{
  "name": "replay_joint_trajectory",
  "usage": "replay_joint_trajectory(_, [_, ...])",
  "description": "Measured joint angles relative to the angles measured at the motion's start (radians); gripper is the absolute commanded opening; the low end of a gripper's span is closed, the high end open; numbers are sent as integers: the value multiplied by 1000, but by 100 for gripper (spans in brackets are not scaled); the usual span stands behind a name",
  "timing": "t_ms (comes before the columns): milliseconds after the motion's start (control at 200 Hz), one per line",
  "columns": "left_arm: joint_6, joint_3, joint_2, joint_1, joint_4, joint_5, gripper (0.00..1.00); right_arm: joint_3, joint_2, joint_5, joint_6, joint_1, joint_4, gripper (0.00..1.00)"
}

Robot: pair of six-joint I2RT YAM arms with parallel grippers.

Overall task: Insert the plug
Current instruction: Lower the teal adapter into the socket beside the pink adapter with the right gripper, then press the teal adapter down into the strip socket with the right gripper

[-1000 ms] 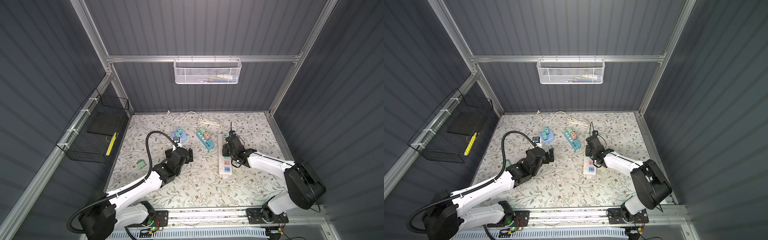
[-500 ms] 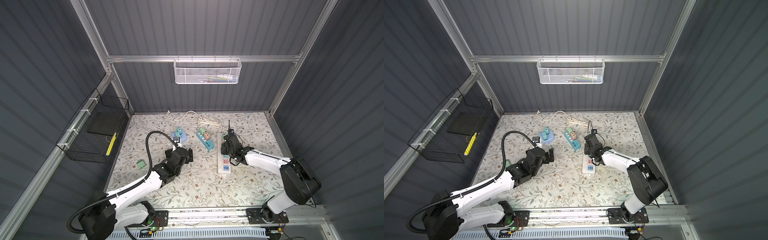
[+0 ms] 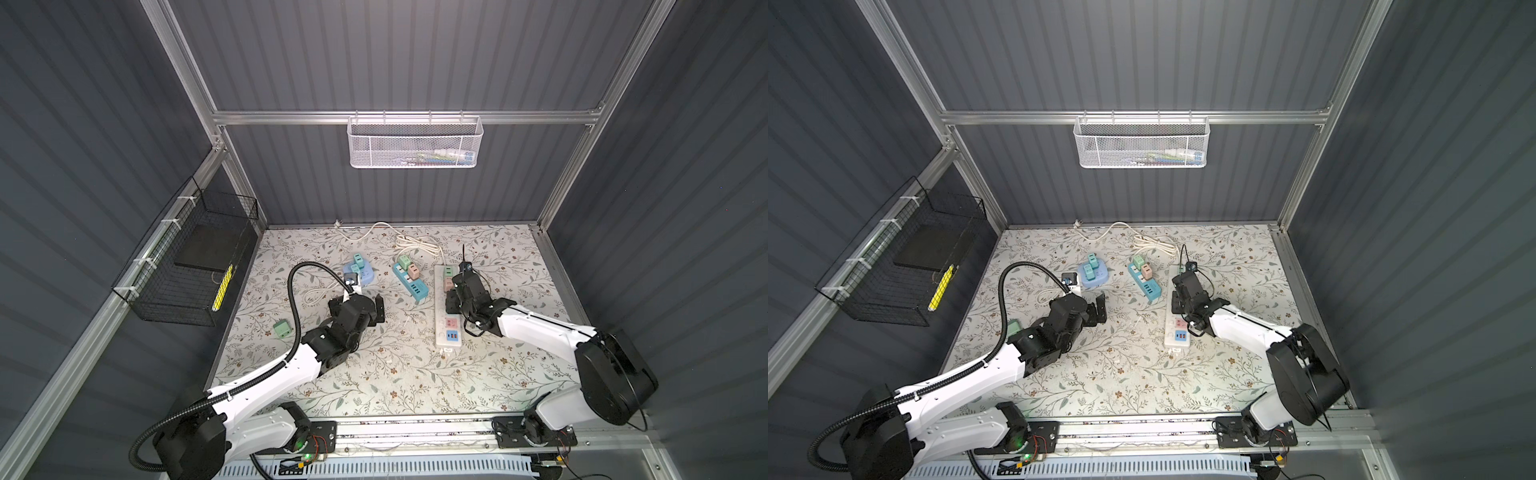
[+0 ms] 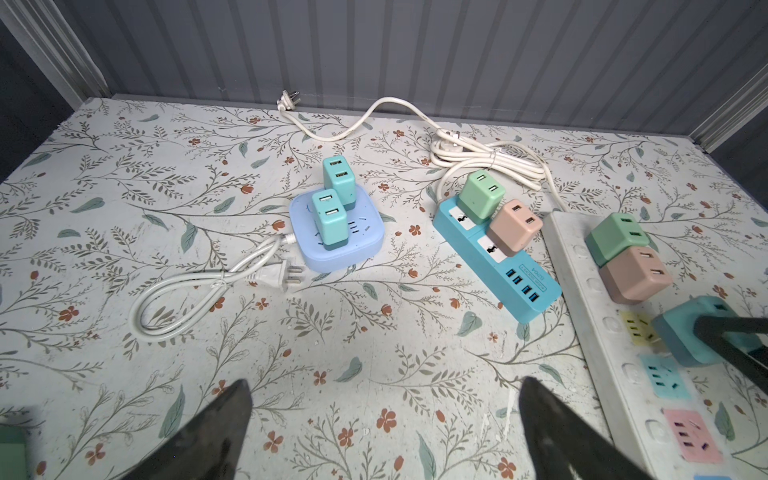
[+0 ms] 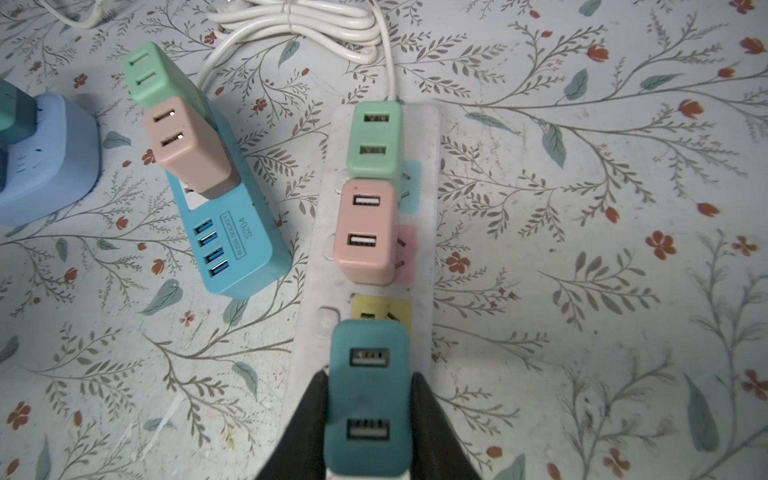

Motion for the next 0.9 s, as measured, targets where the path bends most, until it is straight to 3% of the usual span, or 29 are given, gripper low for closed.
replay_joint_trajectory(225, [-11,-15,-3,0,4,1,100,-1,-19,-40,0,-41,9,17])
replay_joint_trajectory(901, [-34,-40,-30,0,32,20,100,-31,56,-56,19,-35,111,16])
